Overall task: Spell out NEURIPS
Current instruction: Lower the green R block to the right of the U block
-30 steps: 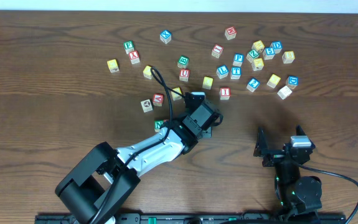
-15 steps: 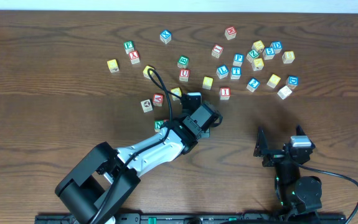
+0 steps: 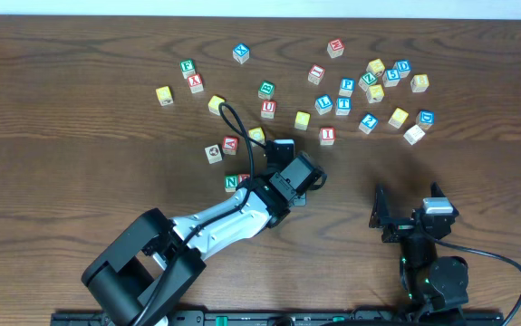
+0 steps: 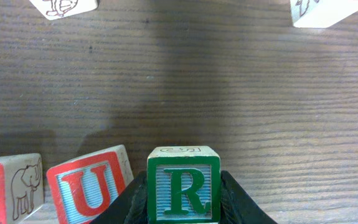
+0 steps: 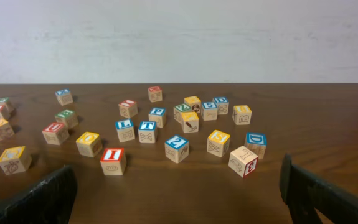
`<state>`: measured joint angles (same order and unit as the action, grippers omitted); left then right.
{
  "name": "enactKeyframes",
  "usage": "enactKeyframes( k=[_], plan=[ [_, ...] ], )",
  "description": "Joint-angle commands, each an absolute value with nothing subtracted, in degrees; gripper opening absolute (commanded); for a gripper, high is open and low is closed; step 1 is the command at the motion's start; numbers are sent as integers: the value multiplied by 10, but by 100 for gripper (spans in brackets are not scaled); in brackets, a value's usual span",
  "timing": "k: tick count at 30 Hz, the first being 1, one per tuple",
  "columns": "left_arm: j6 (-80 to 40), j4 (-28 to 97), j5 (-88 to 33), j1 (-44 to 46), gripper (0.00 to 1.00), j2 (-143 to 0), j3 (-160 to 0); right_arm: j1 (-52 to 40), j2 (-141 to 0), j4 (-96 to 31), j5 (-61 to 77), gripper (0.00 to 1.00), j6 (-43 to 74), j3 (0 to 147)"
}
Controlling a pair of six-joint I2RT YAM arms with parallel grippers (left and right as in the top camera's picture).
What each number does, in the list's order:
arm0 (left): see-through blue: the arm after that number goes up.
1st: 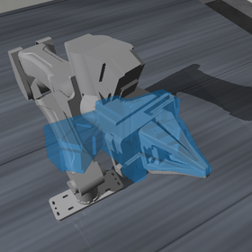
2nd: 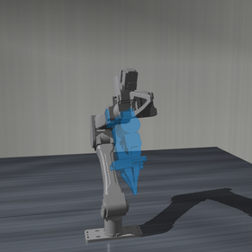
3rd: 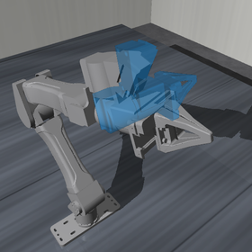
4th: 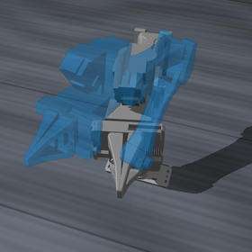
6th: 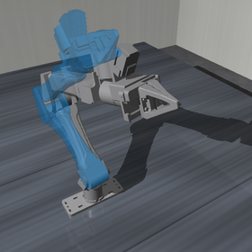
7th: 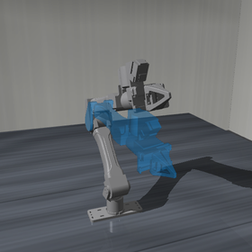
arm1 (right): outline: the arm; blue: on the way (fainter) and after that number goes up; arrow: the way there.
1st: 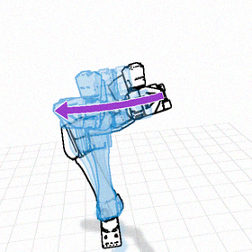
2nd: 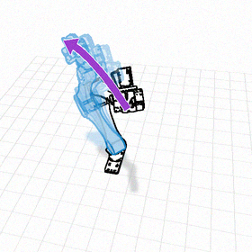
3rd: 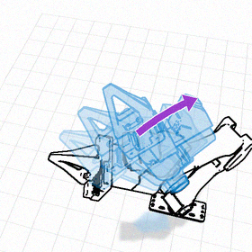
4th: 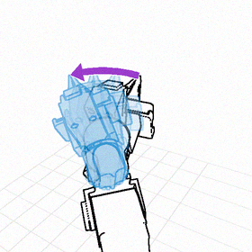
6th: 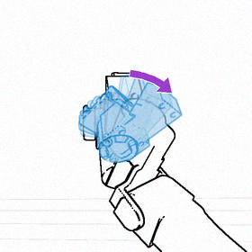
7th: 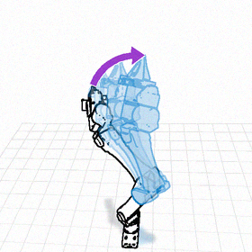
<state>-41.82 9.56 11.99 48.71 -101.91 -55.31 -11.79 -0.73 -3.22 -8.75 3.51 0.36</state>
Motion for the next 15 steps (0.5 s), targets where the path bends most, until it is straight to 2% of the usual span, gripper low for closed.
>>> enactKeyframes(
  k=[1,15],
  plan=[
    [-423,102,131,487,7,-1023,-547,-114,-6,-35,-90,99,42,3],
    [-426,117,152,487,7,-1023,-547,-114,-6,-35,-91,99,42,3]
  ],
)
